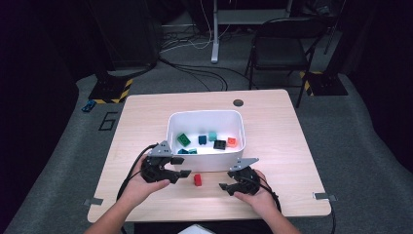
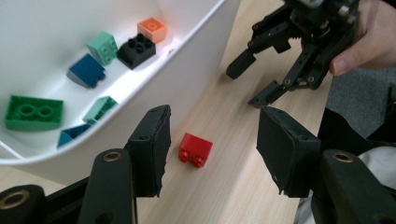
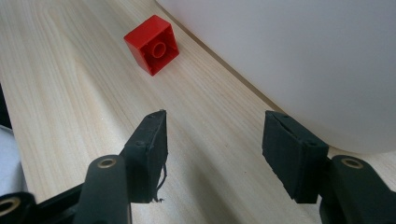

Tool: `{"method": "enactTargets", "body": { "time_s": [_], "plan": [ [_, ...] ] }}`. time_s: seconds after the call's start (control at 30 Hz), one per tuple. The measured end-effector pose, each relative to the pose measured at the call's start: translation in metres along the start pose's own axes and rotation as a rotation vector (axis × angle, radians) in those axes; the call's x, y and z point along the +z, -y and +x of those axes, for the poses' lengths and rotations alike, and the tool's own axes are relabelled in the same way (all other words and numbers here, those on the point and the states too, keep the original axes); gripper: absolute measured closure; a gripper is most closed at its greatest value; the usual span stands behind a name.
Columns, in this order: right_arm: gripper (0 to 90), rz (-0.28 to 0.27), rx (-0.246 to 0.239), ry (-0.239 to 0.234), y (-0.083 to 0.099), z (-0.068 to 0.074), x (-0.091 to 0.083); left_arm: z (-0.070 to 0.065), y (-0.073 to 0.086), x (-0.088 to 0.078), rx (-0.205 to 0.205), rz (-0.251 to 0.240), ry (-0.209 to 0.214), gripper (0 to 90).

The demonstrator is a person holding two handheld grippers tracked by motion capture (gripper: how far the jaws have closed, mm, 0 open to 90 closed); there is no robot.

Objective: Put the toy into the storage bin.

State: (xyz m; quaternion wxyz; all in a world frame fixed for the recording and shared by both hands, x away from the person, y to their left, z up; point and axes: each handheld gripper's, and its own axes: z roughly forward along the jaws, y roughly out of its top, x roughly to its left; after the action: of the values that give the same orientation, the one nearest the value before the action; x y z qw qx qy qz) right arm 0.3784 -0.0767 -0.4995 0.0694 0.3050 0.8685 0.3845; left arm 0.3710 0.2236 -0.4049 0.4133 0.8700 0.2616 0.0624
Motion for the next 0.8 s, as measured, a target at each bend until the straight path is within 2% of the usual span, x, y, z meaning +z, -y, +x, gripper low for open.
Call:
{"method": "enactTargets", "body": {
  "time_s": [0.03, 0.1, 0.13, 0.27, 0.33, 0.4, 0.63, 0.8],
  "plan": [
    [40.0, 0.0, 0.0, 0.0, 0.0, 0.0, 0.0, 0.0, 0.0, 0.0, 0.0, 0.0, 0.0, 44.3],
    [40.0, -0.001, 0.0, -0.001, 0.0, 0.0, 0.0, 0.002, 0.011, 0.009, -0.012, 0.007, 0.015, 43.7],
    [40.0, -0.001, 0.0, 0.0, 0.0, 0.0, 0.0, 0.002, 0.011, 0.009, -0.012, 0.007, 0.015, 43.7],
    [40.0, 0.001, -0.002, 0.001, 0.0, 0.0, 0.0, 0.003, 0.029, 0.026, -0.01, 0.028, -0.002, 43.7],
    [39.9, 0.002, -0.003, 0.002, 0.0, 0.0, 0.001, 0.003, 0.032, 0.03, -0.012, 0.026, 0.005, 43.7],
    [39.9, 0.002, -0.002, 0.002, 0.0, 0.0, 0.001, 0.005, 0.04, 0.04, -0.019, 0.028, 0.009, 43.7],
    [39.9, -0.001, -0.001, 0.001, 0.0, 0.0, 0.0, 0.005, 0.046, 0.059, -0.011, 0.069, 0.01, 43.7],
    [39.9, -0.001, 0.003, 0.0, 0.0, 0.0, 0.0, 0.004, 0.048, 0.068, -0.021, 0.077, 0.004, 43.0]
  ]
}}
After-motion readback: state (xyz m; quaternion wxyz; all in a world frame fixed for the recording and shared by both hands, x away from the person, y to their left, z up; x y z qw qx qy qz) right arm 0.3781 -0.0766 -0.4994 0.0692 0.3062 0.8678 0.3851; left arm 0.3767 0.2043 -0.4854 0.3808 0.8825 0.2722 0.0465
